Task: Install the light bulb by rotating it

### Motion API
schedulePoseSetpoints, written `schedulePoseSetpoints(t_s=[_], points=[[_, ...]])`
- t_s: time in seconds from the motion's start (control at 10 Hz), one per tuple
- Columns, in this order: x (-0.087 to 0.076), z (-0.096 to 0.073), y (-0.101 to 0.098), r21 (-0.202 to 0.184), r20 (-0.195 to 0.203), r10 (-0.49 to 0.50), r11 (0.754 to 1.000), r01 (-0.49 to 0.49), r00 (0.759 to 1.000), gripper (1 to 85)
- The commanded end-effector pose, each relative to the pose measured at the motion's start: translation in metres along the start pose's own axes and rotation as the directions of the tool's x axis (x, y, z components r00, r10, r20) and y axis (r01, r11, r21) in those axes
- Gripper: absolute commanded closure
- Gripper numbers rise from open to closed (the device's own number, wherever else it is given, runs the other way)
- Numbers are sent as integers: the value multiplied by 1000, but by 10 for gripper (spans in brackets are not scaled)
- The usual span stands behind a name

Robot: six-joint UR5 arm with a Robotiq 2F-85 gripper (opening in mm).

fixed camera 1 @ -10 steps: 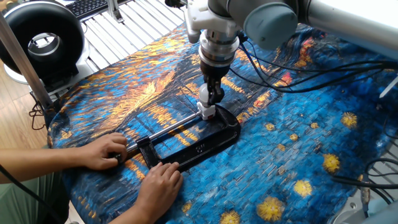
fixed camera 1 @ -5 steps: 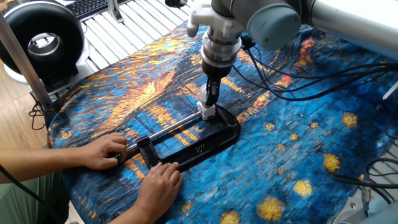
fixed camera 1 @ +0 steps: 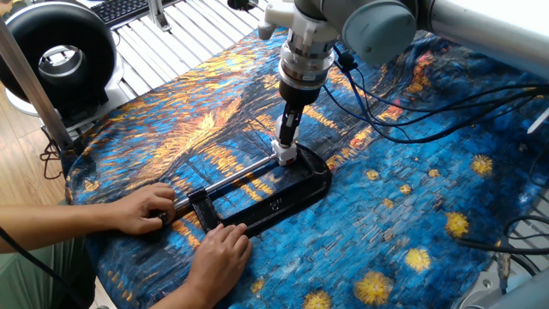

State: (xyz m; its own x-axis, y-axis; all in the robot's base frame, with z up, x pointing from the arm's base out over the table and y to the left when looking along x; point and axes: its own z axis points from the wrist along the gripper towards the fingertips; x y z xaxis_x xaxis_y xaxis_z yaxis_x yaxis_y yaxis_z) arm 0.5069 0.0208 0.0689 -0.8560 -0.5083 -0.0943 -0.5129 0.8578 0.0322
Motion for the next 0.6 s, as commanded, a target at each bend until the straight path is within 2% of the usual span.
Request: schedulePoseSetpoints(t_s=[0.0, 0.1, 0.3, 0.5], points=[[24, -11, 4, -39, -82, 7, 999, -10, 997, 90], [26, -15, 1, -40, -96, 8, 999, -12, 995, 60], [20, -12, 4, -45, -84, 16, 999, -20, 996, 17], [22, -14, 6, -52, -91, -26, 998, 21, 996, 37]])
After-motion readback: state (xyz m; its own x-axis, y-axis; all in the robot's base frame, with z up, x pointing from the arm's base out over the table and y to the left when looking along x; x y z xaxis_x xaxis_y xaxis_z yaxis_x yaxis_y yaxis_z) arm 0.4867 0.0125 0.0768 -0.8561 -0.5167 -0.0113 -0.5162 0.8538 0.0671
